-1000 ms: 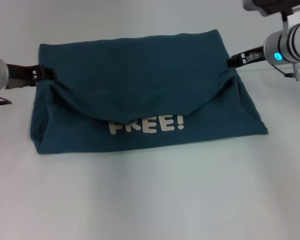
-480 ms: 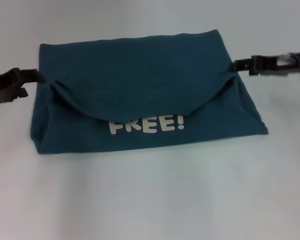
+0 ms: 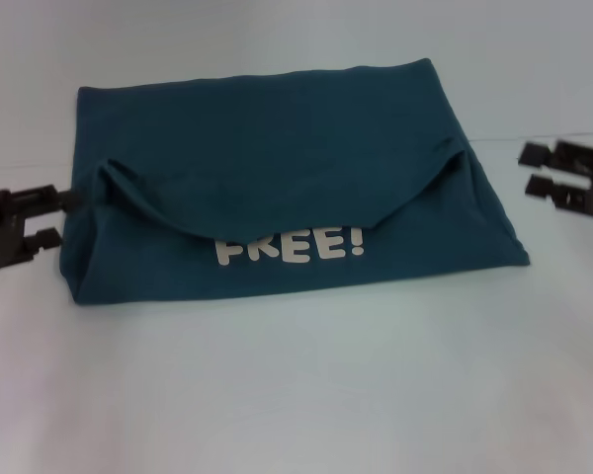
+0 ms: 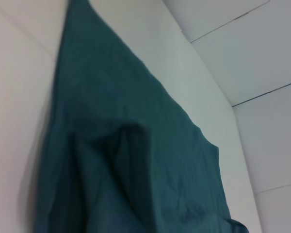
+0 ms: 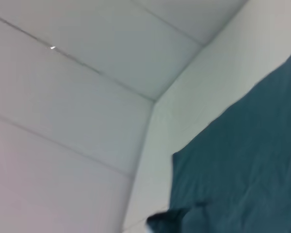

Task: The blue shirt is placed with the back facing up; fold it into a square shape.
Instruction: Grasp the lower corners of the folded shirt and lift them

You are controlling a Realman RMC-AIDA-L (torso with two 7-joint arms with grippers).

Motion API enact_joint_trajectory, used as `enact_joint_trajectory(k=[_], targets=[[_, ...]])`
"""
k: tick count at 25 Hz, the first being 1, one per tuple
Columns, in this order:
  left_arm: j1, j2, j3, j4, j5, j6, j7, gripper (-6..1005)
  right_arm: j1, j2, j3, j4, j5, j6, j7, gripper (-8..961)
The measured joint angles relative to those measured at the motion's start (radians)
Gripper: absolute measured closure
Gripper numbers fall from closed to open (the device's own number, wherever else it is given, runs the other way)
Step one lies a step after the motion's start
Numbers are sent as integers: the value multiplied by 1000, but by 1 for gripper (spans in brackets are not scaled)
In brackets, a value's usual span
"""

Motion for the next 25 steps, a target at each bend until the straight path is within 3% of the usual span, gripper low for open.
enact_joint_trajectory(k=[5, 10, 25], targets=[[8, 5, -19, -77, -1, -41, 116, 324, -25, -1, -11, 17, -17, -74, -52, 220], [-16, 20, 22, -143, 22, -150, 237, 330, -12, 2, -12, 22, -42, -52, -69, 221], [-46, -9, 165, -194, 59, -331, 244, 347, -13, 9, -9, 23, -59, 0, -62, 221]])
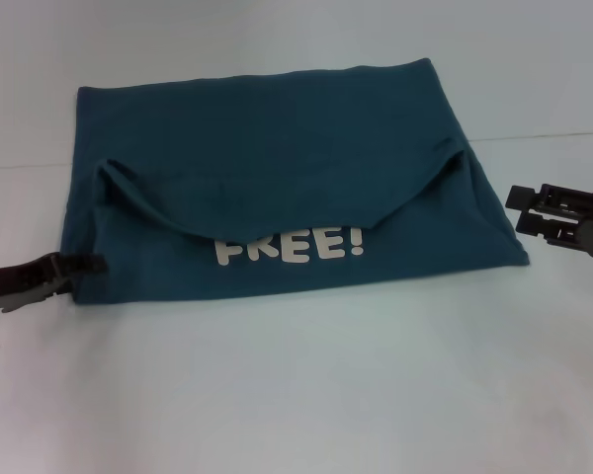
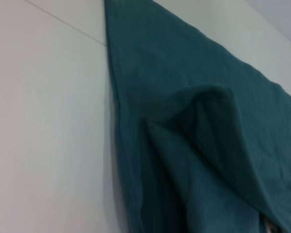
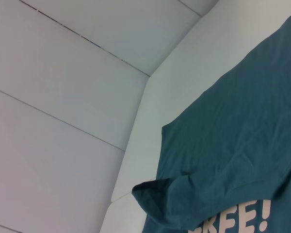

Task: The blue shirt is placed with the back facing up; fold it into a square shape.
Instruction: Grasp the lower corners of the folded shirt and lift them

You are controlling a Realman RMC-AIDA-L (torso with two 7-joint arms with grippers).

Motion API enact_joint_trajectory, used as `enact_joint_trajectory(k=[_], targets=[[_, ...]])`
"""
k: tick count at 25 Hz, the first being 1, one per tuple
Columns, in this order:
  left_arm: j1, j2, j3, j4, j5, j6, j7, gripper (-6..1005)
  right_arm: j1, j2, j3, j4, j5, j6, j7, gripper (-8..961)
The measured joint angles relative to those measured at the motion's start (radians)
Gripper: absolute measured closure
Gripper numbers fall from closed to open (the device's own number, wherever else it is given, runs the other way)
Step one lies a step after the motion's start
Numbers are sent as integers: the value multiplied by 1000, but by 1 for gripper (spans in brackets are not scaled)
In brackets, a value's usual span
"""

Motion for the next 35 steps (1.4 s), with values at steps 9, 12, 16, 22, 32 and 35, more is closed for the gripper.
enact_joint_trajectory(k=[9, 12, 16, 22, 32, 35], targets=[[-20, -3, 35, -25, 0, -44, 0, 357, -3, 0, 7, 14, 0, 0, -4, 222], [-30, -4, 42, -40, 0, -52, 0, 360, -4, 0, 8, 15, 1, 1, -5, 222], [-45, -6, 64, -59, 1, -76, 0, 365, -6, 0, 8, 15, 1, 3, -6, 221], [-61, -7, 78, -65, 7, -83, -32, 371, -11, 0, 9, 15, 1, 3, -7, 220], [-54, -3, 78, -41, 15, -59, -73, 543, -14, 0, 12, 15, 1, 3, -8, 222], [-54, -1, 77, -41, 16, -50, -74, 645, -14, -4, 5, 15, 0, 3, -5, 223]])
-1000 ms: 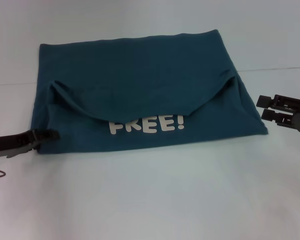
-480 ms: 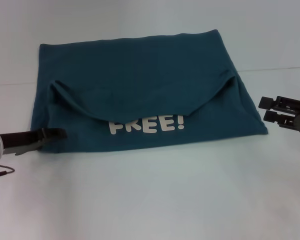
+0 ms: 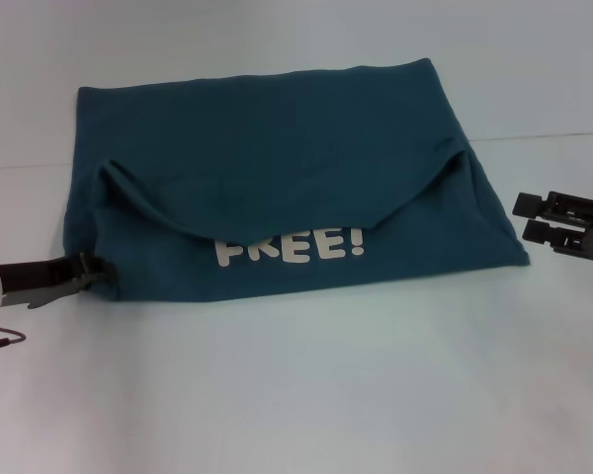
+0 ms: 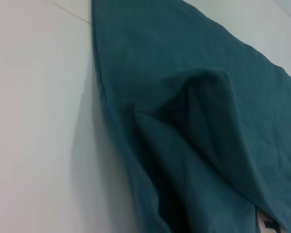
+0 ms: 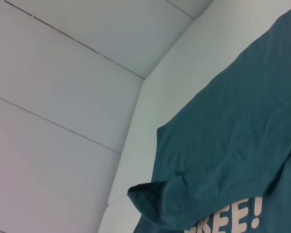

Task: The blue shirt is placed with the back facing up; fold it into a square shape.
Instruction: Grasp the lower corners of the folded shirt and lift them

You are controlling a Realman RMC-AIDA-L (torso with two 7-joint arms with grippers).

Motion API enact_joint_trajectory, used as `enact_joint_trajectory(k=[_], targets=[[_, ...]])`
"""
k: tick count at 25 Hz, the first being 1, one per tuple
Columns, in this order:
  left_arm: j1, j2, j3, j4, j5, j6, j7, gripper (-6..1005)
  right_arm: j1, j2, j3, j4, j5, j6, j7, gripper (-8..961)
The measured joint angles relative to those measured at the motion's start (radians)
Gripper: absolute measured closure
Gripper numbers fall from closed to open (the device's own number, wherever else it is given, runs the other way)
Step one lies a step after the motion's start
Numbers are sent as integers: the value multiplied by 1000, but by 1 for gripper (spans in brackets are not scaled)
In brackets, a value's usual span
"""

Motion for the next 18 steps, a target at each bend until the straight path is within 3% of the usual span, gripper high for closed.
enact_joint_trajectory(k=[6, 10, 14, 18], targets=[[-12, 25, -15, 2, -9, 80, 0, 885, 22, -20, -6, -12, -82, 18, 66, 224], [-28, 49, -80, 3, -6, 167, -1, 993, 62, -61, -6, -25, -156, 21, 109, 225], [-38, 71, -124, 3, -3, 225, -16, 992, 124, -102, -9, -65, -301, 42, 185, 226], [-41, 81, -128, 4, 5, 240, -40, 992, 203, -111, -15, -102, -481, 85, 240, 227]])
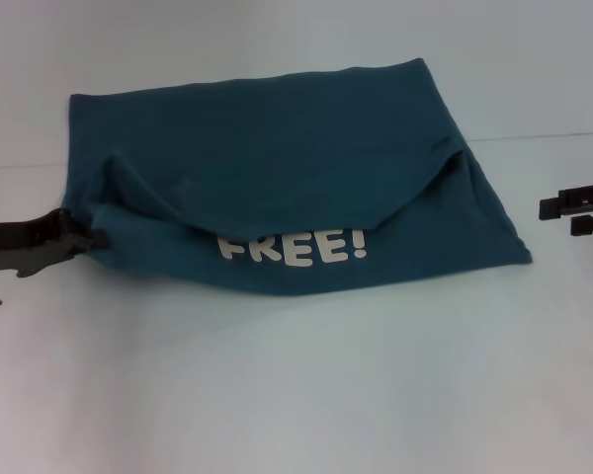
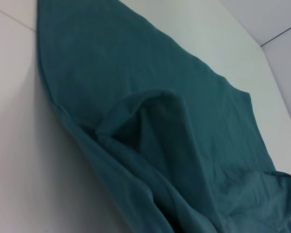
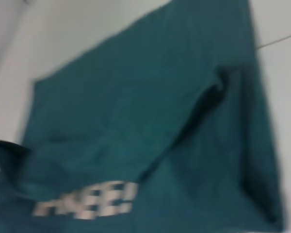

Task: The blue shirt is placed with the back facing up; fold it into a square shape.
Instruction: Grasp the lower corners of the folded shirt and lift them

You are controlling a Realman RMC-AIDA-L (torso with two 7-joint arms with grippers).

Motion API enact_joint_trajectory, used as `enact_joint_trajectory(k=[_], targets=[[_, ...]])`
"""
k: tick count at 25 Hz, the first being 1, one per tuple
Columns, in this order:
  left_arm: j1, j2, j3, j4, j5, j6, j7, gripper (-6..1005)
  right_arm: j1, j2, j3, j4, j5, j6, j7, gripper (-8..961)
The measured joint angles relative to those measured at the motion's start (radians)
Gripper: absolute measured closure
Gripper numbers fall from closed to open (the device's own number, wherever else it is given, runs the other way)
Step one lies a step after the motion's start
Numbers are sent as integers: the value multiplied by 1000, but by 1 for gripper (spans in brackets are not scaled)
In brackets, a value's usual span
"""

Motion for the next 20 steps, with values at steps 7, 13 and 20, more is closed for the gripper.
enact_joint_trajectory(k=[7, 13, 20], targets=[[-5, -2, -1, 1, 1, 1, -3, 993, 109, 57, -38, 7, -243, 124, 37, 228], [-1, -7, -2, 1, -2, -3, -4, 992, 108, 99, -133, 1, -253, 239, 21, 230], [3, -14, -2, -1, -5, -5, -4, 992, 99, 145, -152, -1, -248, 365, -25, 231]])
